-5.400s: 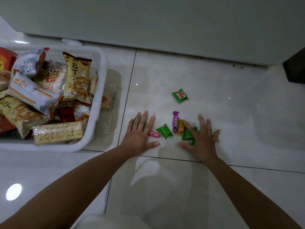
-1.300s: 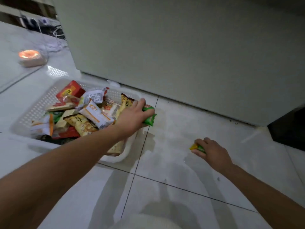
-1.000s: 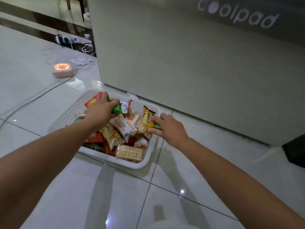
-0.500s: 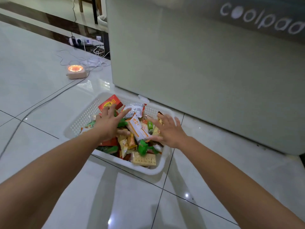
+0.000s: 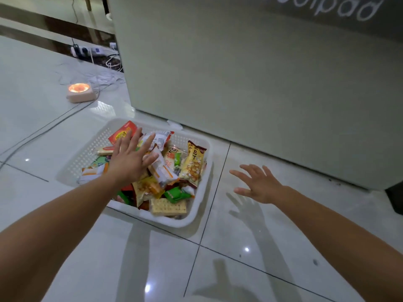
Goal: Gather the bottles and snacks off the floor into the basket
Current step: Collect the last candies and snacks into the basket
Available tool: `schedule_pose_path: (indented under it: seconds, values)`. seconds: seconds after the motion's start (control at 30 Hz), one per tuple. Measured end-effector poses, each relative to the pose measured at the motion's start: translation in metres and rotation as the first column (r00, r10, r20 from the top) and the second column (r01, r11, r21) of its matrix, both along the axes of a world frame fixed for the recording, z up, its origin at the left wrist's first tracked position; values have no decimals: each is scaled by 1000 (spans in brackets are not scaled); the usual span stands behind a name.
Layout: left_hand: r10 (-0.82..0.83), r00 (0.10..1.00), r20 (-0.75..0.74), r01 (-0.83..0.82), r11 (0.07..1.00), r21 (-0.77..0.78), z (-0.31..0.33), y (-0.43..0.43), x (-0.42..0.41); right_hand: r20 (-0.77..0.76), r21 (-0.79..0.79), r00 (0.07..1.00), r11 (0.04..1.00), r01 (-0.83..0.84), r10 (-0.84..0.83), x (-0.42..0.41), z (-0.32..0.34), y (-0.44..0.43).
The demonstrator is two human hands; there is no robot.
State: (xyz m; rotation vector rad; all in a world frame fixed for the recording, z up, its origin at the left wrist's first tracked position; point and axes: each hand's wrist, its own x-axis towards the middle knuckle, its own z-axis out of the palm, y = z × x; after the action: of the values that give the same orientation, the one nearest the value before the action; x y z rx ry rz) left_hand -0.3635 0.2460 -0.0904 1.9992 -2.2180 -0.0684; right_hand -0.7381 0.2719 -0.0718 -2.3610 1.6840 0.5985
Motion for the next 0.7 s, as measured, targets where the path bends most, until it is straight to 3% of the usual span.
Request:
schedule_pose_path:
  seconds: [0.17,0.4,0.6,0.7]
  values:
    - [142,989,32,-142,990,-9,-13,27,19,-38,105,986,982,-160,165,28,-36,-14]
    - [231,970,75,-233,972,26,-29,52,42,-42,137,943,937,-321,330,80,-94,-24]
    - [201,962,183,-212,976,44,-34,63,48,-125,195,947,943,-268,295,93,-131,-22]
    - [182,968,172,-193,980,48,-33,64,49,-80,207,970,956,-210,230,96,-147,-12]
